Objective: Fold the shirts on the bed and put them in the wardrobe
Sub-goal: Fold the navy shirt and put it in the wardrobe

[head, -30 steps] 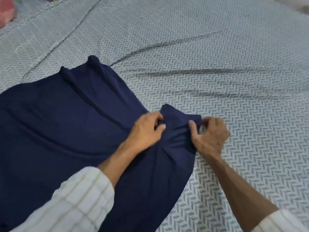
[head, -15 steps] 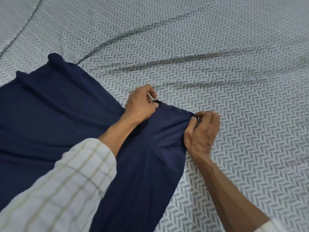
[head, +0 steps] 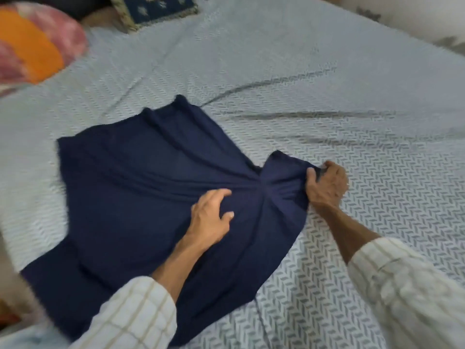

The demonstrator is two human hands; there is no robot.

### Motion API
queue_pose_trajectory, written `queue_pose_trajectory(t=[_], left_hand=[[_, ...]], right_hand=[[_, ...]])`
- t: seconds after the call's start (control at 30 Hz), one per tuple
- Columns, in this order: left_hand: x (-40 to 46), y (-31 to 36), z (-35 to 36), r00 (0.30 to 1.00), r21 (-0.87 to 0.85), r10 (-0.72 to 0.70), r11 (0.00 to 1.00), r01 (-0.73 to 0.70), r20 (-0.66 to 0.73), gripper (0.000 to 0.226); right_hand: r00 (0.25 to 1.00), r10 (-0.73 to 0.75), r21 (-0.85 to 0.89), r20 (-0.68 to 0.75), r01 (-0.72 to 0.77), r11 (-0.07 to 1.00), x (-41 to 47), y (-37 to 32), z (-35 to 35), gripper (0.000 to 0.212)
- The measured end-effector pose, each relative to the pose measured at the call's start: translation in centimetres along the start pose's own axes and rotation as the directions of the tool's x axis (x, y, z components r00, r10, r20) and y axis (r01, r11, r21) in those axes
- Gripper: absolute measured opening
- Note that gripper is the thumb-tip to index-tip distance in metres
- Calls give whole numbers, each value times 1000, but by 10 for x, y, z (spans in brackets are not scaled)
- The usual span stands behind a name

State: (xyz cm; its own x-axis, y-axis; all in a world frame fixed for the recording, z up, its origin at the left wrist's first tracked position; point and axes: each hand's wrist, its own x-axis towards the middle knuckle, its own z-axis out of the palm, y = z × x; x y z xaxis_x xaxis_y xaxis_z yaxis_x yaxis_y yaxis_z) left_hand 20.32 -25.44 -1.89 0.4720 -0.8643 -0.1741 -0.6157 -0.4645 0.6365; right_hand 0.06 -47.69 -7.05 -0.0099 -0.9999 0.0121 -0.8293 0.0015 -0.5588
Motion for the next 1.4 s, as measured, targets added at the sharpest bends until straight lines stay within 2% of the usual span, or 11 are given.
queue_pose_trajectory(t=[0.1,0.23,0.37,0.5,0.57,0.63,0.83,0.97,1.17,1.33,1.4], left_hand=[[-67,-37,-19,992,12,-113,993,114,-60,47],[-139,-94,-47,902,-92,-282,959,267,-327,38],[-170,-125,-82,735,-307,-495,868,391,-464,30],[-182,-172,-117,471,-548,-711,703,454,-522,30],[-184,-196,-127,361,-683,-805,591,429,-470,32],[-186,-217,-134,315,-744,-851,521,418,-419,35],[-175,-257,-149,284,-733,-885,466,496,-370,50],[-166,-273,-157,321,-762,-896,434,481,-307,18],[-187,-272,-170,70,-949,-972,234,210,-225,12],[-205,-278,-165,213,-987,-974,105,122,-77,35],[-205,-275,-165,266,-989,-962,100,113,-67,37]], right_hand=[[996,-55,-102,71,62,993,-27,-8,-13,87],[864,-496,-72,82,501,862,-142,-54,1,66],[488,-843,63,227,856,512,-270,-102,25,36],[70,-905,259,419,947,193,-354,-152,51,26],[-49,-863,298,503,947,120,-382,-167,63,39],[-130,-819,297,559,954,51,-407,-174,77,50],[-92,-858,280,505,958,63,-435,-176,96,21],[-98,-872,280,480,959,46,-443,-180,101,11],[-125,-862,386,491,919,87,-453,-178,98,17],[-92,-827,304,555,947,99,-463,-182,98,22],[-137,-819,365,557,927,93,-459,-182,99,14]])
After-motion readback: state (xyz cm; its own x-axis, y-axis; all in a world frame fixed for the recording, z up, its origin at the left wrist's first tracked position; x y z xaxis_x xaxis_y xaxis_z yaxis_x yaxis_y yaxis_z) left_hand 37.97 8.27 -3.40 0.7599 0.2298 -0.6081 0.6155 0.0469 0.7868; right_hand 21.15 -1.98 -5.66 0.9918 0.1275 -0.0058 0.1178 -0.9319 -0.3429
